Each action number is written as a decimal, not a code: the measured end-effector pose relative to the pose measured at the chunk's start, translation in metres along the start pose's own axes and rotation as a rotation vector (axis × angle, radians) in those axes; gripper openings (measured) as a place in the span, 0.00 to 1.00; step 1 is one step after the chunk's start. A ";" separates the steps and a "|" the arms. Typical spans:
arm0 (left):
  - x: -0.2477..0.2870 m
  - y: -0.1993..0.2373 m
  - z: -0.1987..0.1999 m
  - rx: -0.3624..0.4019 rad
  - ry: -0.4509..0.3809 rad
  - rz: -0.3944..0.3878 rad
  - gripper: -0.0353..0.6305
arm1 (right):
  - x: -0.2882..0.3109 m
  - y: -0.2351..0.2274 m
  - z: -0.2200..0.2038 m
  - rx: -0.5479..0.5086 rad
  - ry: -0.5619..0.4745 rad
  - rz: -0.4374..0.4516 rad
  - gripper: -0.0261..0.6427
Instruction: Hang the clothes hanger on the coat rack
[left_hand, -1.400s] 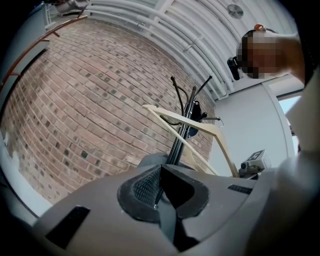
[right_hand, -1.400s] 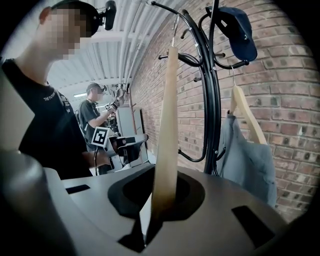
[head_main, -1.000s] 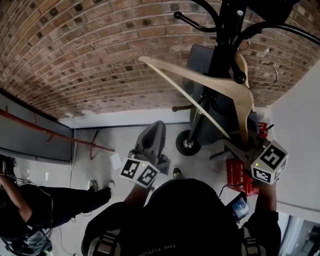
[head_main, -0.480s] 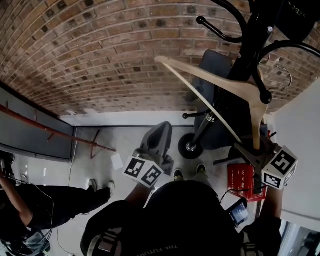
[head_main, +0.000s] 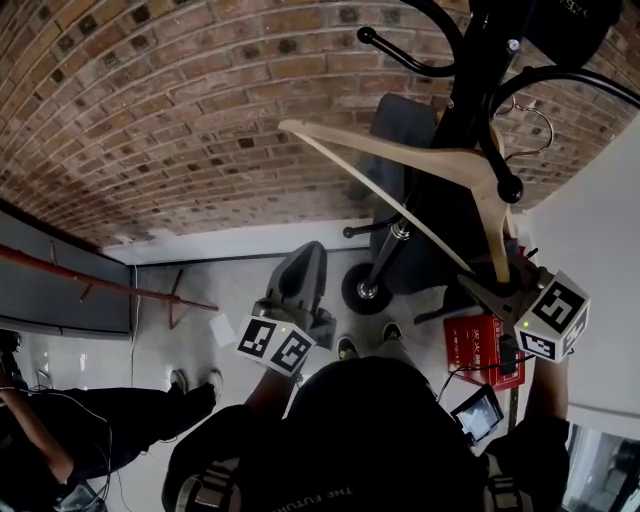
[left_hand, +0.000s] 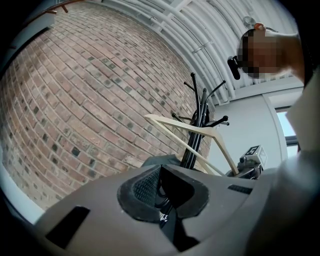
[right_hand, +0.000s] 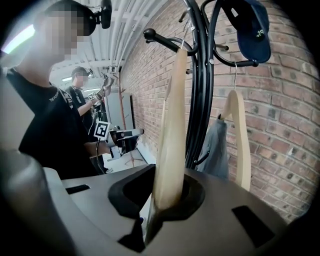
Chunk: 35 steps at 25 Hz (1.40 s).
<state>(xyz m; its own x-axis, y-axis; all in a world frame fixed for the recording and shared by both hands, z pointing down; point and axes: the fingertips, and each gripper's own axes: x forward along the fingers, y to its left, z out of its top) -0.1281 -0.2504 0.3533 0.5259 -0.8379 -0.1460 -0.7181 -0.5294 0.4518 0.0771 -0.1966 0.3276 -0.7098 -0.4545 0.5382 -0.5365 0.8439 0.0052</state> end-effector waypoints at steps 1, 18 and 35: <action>0.000 0.001 -0.001 -0.002 0.000 0.000 0.08 | 0.000 -0.001 -0.002 -0.009 0.011 -0.009 0.11; -0.001 0.012 -0.001 -0.017 -0.016 0.020 0.08 | 0.017 -0.009 -0.021 -0.048 0.145 -0.033 0.11; -0.001 0.012 -0.004 -0.026 -0.022 0.028 0.08 | 0.025 -0.013 -0.032 -0.042 0.166 -0.012 0.11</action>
<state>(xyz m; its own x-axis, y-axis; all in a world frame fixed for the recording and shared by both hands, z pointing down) -0.1358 -0.2554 0.3621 0.4949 -0.8555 -0.1523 -0.7202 -0.5020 0.4788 0.0806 -0.2095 0.3679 -0.6165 -0.4139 0.6697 -0.5221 0.8516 0.0457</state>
